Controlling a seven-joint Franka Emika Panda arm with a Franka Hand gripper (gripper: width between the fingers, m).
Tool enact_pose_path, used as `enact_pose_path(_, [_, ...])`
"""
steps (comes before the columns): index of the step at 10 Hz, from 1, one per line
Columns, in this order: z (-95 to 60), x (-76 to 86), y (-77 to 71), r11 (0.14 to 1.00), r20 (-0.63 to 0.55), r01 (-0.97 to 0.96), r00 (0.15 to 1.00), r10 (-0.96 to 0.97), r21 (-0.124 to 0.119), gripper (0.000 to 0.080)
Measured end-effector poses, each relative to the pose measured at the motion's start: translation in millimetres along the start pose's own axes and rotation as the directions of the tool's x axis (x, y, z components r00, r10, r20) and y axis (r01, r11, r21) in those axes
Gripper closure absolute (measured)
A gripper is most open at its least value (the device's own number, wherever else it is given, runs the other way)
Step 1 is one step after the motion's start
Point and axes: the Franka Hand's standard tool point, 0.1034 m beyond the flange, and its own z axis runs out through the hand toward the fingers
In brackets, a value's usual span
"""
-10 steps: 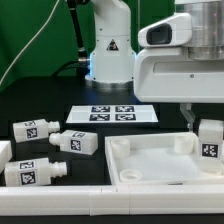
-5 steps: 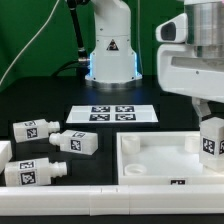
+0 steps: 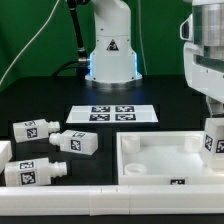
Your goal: Assemble one leg
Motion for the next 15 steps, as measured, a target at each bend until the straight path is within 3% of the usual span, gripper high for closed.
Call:
enact_pose_path(1, [0.0, 0.3, 0.0, 0.999, 0.0, 0.044, 0.999, -0.044, 0.0, 0.0315])
enact_pose_path(2, [0.0, 0.9, 0.0, 0.994, -0.001, 0.108, 0.994, -0.108, 0.0, 0.0315])
enact_pose_path(3, [0.0, 0.7, 0.0, 0.987, -0.001, 0.162, 0.987, -0.162, 0.0, 0.0189])
enact_pose_path(4, [0.0, 1.1, 0.0, 0.971, -0.002, 0.237, 0.971, -0.237, -0.001, 0.0158])
enact_pose_path(7, [-0.1, 2.5, 0.4, 0.892, -0.004, 0.451, 0.892, -0.451, -0.006, 0.0152])
enact_pose_path(9, [0.5, 6.7, 0.2, 0.771, -0.008, 0.637, 0.771, -0.637, -0.021, 0.015])
enact_pose_path(10, [1.9, 9.2, -1.2, 0.666, -0.018, 0.746, 0.665, -0.746, -0.022, 0.015])
enact_pose_path(14, [1.3, 12.0, -2.3, 0.374, -0.011, 0.927, 0.374, -0.927, -0.038, 0.015])
enact_pose_path(15, [1.2, 12.1, -2.5, 0.28, -0.01, 0.959, 0.279, -0.96, -0.05, 0.015])
